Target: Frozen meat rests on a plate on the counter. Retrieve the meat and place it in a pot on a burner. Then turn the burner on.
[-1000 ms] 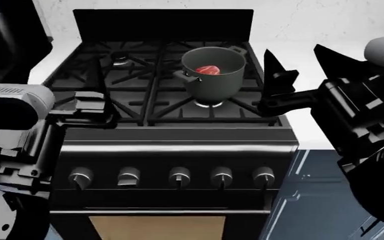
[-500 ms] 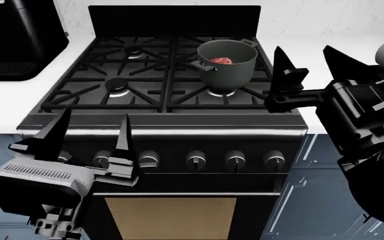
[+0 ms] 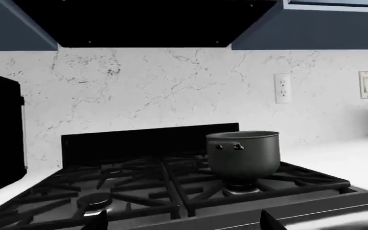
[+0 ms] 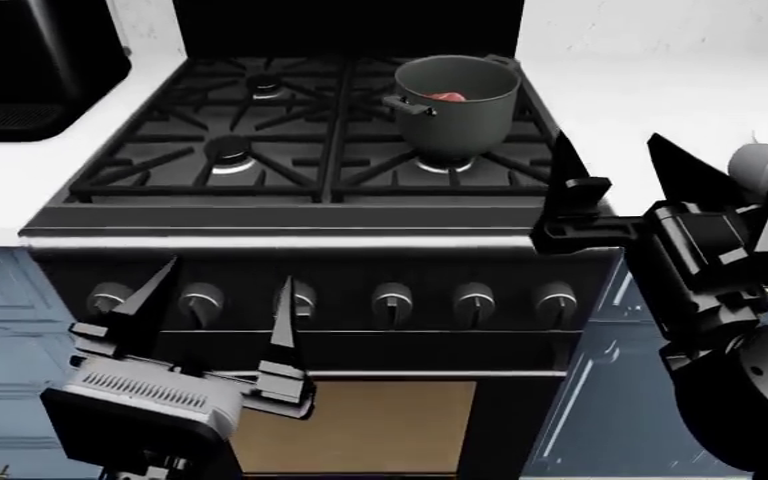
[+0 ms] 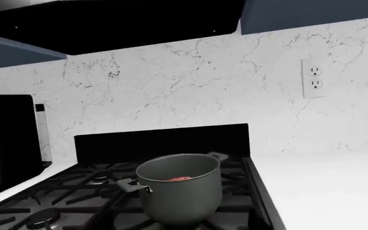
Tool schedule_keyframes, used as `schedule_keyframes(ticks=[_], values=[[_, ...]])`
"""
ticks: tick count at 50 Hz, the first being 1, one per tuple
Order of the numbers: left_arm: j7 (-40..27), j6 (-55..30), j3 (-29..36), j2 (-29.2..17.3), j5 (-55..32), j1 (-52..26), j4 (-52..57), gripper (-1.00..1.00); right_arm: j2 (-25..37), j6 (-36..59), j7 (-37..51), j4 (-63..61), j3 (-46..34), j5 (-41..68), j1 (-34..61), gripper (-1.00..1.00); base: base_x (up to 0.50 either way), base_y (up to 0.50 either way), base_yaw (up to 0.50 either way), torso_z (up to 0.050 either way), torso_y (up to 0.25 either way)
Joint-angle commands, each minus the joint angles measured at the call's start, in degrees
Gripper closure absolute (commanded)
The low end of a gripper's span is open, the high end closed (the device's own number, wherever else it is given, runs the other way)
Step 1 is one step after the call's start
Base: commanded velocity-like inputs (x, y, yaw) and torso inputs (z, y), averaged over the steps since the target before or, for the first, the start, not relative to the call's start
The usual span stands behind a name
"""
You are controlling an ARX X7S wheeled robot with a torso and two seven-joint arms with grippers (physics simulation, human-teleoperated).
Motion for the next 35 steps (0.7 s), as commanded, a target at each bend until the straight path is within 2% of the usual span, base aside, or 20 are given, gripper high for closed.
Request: schedule_keyframes(ticks=[1, 20, 35], values=[[0.42, 1.01, 1.13, 0.45, 1.47, 0.84, -0.66, -1.0, 0.54, -1.25, 0.36, -1.49, 0.68, -1.15, -2.67, -1.0, 0.0, 0.0, 0.0, -0.05, 0.0], [-0.05, 2.34, 2.06, 1.24, 2.21, 2.6, -0.86, -1.0, 2.08, -3.52, 0.16, -2.89, 1.55, -4.61, -7.53, -1.0, 0.0, 0.0, 0.0, -0.05, 0.0], [0.15, 1.66, 3.36, 2.49, 2.53, 1.95, -2.25, -1.0, 1.11, -6.71, -1.94, 0.65, 1.49, -7.35, -9.67, -1.0, 0.0, 0.0, 0.0, -0.05, 0.0]])
